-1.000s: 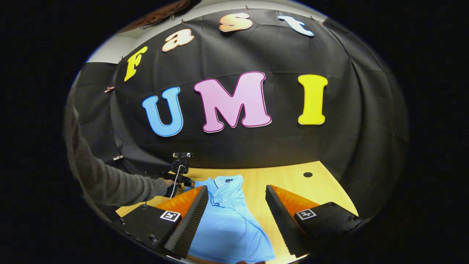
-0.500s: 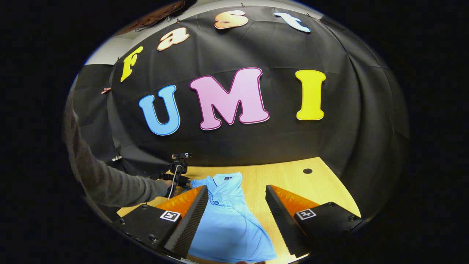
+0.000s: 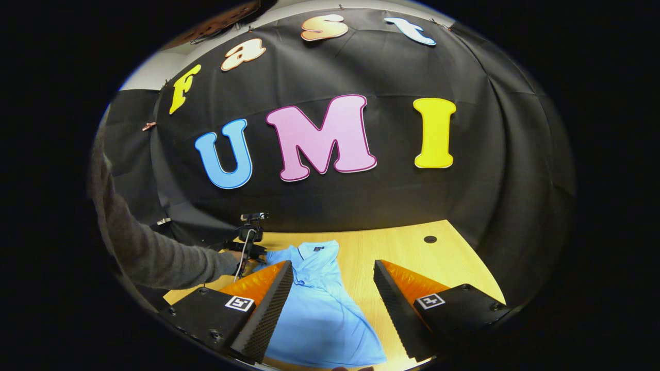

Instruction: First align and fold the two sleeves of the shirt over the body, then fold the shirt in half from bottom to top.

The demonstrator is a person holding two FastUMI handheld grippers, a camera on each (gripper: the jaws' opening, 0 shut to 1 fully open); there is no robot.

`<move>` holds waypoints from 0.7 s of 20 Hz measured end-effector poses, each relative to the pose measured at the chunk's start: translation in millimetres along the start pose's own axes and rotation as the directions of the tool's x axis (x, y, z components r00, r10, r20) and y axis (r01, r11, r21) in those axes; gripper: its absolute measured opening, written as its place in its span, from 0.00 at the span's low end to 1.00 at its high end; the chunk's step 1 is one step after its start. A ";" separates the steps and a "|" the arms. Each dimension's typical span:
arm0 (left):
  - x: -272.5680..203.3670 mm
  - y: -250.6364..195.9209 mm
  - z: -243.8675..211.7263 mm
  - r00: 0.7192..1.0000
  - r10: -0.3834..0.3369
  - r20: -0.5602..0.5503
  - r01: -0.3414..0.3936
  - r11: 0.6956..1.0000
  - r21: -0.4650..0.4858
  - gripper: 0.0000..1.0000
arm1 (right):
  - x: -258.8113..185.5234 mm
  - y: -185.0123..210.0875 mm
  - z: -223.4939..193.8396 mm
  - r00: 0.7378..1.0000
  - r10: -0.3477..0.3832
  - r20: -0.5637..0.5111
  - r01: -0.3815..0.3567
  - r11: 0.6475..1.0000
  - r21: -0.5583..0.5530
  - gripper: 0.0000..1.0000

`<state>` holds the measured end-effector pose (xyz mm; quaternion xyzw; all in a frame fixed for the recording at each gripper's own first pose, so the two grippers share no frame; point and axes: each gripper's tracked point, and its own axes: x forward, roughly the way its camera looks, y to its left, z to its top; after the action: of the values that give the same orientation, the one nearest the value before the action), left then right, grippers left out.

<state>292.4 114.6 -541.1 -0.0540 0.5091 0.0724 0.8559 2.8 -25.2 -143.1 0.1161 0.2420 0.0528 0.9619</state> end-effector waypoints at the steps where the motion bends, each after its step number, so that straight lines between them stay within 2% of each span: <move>1: -4.2 -6.1 5.5 1.000 -0.013 0.021 0.013 1.000 -0.001 0.06 | -1.7 -1.6 0.2 1.000 0.003 0.001 -0.003 1.000 0.001 0.98; 8: -53.3 -62.1 38.8 0.978 -0.139 0.155 0.136 0.990 0.027 0.06 | -9.0 -6.8 3.4 1.000 0.004 0.011 -0.004 1.000 0.013 0.98; 13: -97.7 -118.8 38.6 0.945 -0.248 0.214 0.219 0.964 0.150 0.06 | -17.9 -12.8 2.4 1.000 0.001 0.016 -0.002 1.000 0.020 0.98; 14: -102.6 -132.5 34.0 0.938 -0.273 0.212 0.239 0.955 0.174 0.02 | -19.7 -13.9 2.3 1.000 -0.002 0.018 0.001 1.000 0.022 0.98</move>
<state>297.2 -17.1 -432.3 -0.0482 0.3974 -0.0714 0.9136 -12.7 -42.2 -135.6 0.1267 0.2340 0.0485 0.9627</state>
